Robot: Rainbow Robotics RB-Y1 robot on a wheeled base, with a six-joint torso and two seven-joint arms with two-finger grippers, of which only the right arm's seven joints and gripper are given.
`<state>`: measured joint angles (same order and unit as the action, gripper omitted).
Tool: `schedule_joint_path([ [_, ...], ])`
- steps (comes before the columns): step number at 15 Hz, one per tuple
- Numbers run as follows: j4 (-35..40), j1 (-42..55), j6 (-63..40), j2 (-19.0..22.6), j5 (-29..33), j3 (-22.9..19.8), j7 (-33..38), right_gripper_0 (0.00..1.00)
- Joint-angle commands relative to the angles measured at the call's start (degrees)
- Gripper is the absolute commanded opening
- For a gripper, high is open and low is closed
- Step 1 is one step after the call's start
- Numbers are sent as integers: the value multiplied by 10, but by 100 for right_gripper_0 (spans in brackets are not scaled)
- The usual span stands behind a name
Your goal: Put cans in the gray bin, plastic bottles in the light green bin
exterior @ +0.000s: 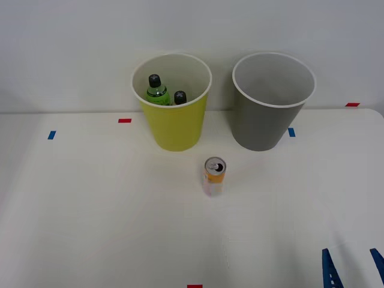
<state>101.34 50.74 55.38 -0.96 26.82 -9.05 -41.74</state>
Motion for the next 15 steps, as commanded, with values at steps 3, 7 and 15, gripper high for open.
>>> schedule_joint_path([
  [3,2,18,-2,2,-45,75,-9,100],
  [7,3,21,-29,1,-145,132,-164,100],
  [15,7,49,-33,4,-218,144,-212,100],
])
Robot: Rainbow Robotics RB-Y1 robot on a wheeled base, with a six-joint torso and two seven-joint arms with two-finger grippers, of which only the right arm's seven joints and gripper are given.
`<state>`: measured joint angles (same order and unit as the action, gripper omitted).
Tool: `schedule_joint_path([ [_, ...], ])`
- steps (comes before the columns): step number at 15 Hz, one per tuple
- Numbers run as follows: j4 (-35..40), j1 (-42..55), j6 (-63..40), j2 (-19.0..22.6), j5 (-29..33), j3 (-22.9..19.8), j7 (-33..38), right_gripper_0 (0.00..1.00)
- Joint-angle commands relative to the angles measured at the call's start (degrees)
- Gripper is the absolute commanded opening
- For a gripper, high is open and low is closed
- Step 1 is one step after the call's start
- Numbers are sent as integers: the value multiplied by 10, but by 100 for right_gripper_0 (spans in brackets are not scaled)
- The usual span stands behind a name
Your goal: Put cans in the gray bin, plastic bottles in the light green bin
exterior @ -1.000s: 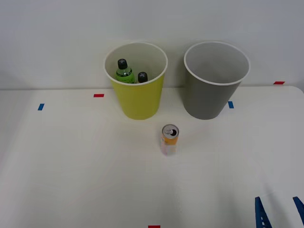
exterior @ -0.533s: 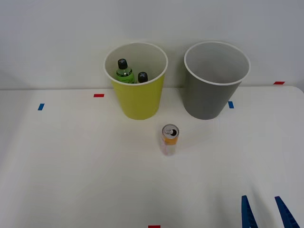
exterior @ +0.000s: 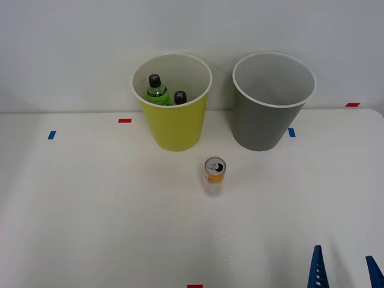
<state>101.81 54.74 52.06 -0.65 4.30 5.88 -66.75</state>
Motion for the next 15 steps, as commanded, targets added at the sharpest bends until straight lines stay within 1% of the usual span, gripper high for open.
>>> schedule_joint_path([
  [1,3,12,0,1,25,-9,58,100],
  [3,4,12,4,1,39,-20,101,100],
  [5,3,12,8,1,47,-25,128,100],
  [10,3,1,17,0,52,-18,137,100],
  [11,3,0,25,0,75,-24,138,100],
  [12,4,-3,37,-1,102,-38,138,100],
  [13,3,-7,49,0,146,-59,136,100],
  [15,4,-16,62,-1,213,-92,138,100],
])
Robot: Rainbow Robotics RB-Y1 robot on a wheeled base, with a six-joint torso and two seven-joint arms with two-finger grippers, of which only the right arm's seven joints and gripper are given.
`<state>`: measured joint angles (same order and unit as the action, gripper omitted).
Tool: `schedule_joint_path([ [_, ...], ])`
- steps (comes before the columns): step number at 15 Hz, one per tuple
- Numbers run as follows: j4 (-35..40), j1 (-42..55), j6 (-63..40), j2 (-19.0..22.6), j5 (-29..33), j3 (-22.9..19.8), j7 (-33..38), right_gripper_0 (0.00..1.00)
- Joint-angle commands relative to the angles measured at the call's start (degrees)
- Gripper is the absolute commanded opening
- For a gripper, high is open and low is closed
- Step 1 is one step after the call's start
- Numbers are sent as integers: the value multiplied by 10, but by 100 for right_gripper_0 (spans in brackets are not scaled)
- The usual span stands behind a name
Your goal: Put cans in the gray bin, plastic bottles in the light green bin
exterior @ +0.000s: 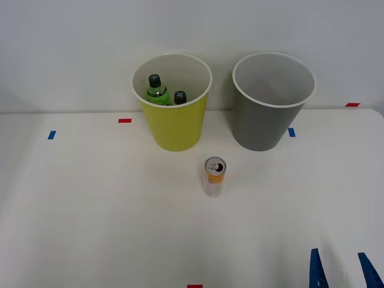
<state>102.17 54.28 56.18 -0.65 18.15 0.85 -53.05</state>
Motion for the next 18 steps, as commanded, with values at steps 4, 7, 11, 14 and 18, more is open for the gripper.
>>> schedule_joint_path([
  [4,0,-13,38,-1,116,-54,2,100],
  [7,-10,-13,68,-1,116,-53,9,100],
  [11,-31,-14,116,-1,125,-68,14,100],
  [14,-32,-14,124,-1,129,-67,-5,100],
  [18,-31,-15,126,-1,139,-66,-45,100],
])
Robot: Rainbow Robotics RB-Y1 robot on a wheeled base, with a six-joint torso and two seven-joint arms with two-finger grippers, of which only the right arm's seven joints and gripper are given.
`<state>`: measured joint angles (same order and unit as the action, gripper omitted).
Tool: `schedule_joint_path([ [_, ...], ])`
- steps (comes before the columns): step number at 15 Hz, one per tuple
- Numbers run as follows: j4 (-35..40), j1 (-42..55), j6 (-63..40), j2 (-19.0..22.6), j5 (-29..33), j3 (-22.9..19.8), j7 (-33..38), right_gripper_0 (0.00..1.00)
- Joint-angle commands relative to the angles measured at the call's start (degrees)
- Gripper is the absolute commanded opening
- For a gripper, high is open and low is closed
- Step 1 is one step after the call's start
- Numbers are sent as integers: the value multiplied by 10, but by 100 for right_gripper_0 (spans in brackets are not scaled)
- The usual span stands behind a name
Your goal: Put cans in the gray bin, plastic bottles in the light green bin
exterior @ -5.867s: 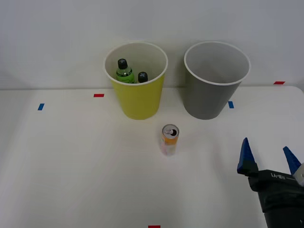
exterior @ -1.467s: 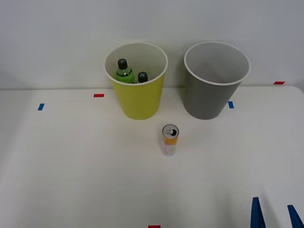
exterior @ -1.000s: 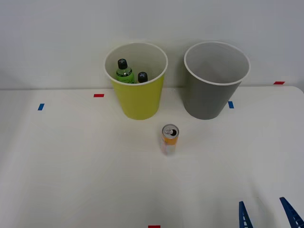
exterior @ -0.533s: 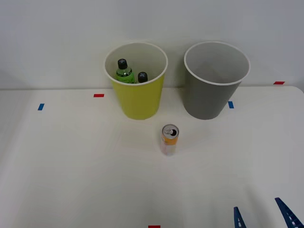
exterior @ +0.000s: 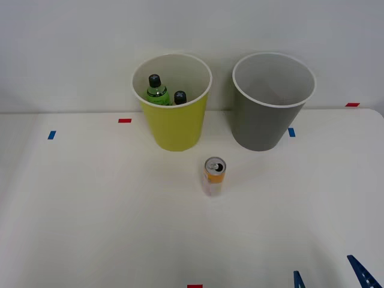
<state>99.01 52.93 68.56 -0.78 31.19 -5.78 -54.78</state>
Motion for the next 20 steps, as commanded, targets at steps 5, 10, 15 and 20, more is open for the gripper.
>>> schedule_joint_path([
  [5,0,-1,6,0,1,-11,-53,100],
  [10,-27,-1,20,0,-29,-11,-30,100],
  [15,-28,-1,46,0,-11,-25,56,100],
  [20,-27,0,50,0,-8,-21,60,100],
])
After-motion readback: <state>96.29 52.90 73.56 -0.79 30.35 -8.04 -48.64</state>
